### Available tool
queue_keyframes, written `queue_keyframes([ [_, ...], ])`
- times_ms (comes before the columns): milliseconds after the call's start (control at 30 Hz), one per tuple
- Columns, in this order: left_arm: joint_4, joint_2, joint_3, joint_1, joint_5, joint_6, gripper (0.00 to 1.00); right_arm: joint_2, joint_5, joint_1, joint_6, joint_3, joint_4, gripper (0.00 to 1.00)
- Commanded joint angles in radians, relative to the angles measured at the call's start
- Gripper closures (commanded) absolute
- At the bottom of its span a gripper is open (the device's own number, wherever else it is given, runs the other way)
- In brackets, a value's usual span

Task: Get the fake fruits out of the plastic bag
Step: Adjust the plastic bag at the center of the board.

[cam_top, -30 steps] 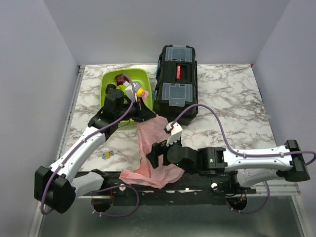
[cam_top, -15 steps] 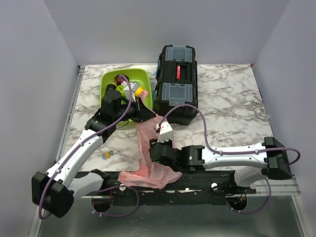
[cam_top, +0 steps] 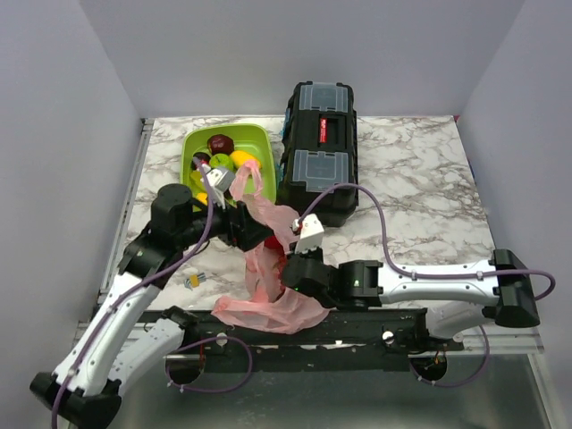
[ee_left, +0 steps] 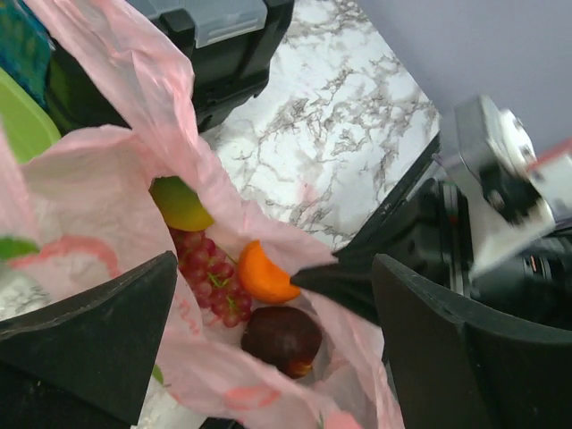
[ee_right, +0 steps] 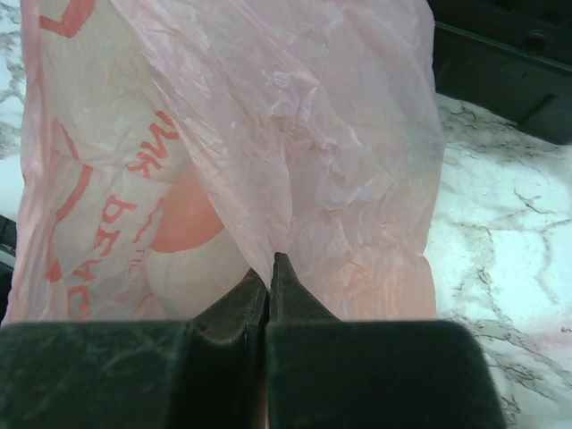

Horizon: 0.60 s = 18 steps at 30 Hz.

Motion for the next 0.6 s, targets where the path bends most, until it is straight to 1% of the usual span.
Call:
queue_keyframes([
  [0, -0.133, -0.185, 0.03, 0.007, -0.077, 0.116, 0.1, -0.064, 0.065, 0.0, -0.008, -0.046, 0.008, 0.99],
  [100, -0.097, -0.308, -0.022, 0.006, -0.123, 0.085, 0.08, -0.092, 0.073, 0.0, -0.009, -0.058, 0.006, 0.99],
  [133, -0.061, -0.347, -0.056, 0.006, -0.11, 0.07, 0.09, -0.098, 0.072, -0.001, -0.01, -0.059, 0.006, 0.99],
  [200, 0.02, -0.388, -0.125, 0.006, -0.034, 0.037, 0.15, -0.104, 0.071, -0.001, -0.014, -0.058, 0.006, 0.99],
  [233, 0.054, -0.39, -0.156, 0.006, 0.009, 0.007, 0.22, -0.104, 0.07, -0.001, -0.018, -0.054, 0.006, 0.99],
  [267, 0.102, -0.381, -0.192, 0.006, 0.052, -0.02, 0.3, -0.104, 0.065, -0.001, -0.02, -0.049, 0.005, 0.99],
  [300, 0.143, -0.366, -0.225, 0.004, 0.093, -0.057, 0.34, -0.103, 0.059, -0.001, -0.022, -0.044, 0.003, 0.99],
  [400, 0.322, -0.299, -0.322, -0.004, 0.163, -0.175, 0.39, -0.104, 0.047, -0.001, -0.019, -0.039, 0.003, 0.99],
  [433, 0.383, -0.274, -0.354, -0.012, 0.166, -0.2, 0.41, -0.105, 0.05, -0.001, -0.02, -0.043, 0.005, 0.99],
  [467, 0.407, -0.251, -0.37, -0.023, 0.146, -0.221, 0.44, -0.107, 0.055, -0.001, -0.021, -0.046, 0.005, 0.99],
  [567, 0.407, -0.162, -0.411, -0.055, 0.084, -0.246, 0.51, -0.119, 0.109, -0.001, -0.014, -0.041, -0.03, 0.99],
])
